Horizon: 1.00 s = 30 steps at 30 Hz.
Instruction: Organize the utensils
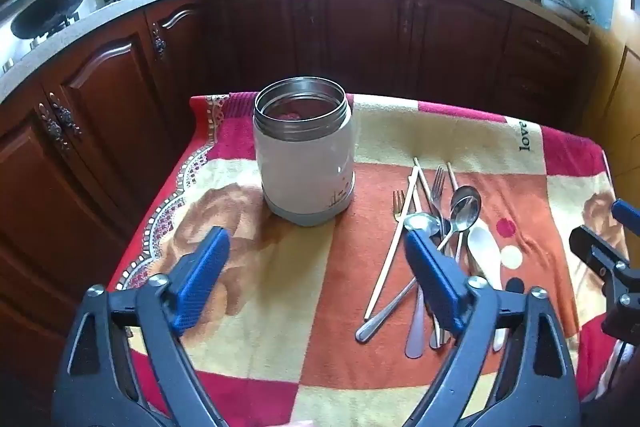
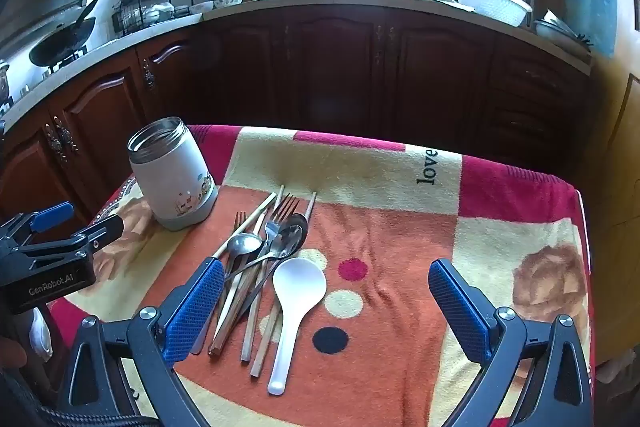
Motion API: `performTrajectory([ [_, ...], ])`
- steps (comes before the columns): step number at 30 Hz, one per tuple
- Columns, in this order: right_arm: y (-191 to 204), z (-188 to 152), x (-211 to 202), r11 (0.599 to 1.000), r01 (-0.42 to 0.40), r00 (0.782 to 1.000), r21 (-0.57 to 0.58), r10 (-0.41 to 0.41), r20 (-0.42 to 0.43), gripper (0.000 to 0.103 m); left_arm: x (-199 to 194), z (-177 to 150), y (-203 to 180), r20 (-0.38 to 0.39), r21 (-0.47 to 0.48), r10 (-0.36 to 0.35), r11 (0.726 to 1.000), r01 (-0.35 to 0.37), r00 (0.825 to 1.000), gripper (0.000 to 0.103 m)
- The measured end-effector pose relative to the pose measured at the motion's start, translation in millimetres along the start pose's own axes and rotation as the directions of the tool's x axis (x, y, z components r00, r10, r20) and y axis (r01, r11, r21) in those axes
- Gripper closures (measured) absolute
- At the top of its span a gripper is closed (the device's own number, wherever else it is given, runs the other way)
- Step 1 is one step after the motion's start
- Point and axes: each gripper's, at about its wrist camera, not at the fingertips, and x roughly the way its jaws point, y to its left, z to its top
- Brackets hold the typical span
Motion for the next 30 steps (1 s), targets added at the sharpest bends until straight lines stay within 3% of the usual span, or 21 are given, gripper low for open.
performTrajectory([
  [3,0,1,2,1.0,-0.011,1.0,0.0,0.011,-0.01,0.001,-5,-4,-5,0.023,0.015,0.016,1.0,-0.016,1.0,0.016],
  [6,1,-1,5,1.0,0.008,1.0,0.0,-0.008,-0.004,0.001,-3,-1,-16,-0.008,0.024,0.025,0.999,-0.024,1.0,0.016],
  [14,-2,-2,9,1.0,0.006,1.0,0.005,-0.005,-0.028,0.001,1,-3,-9,-0.025,0.01,-0.025,1.0,0.025,0.999,0.016],
  [30,-4,-4,8,1.0,-0.006,1.0,0.022,0.006,-0.016,0.001,5,-5,-5,-0.057,-0.025,-0.036,0.999,0.035,0.998,0.017],
])
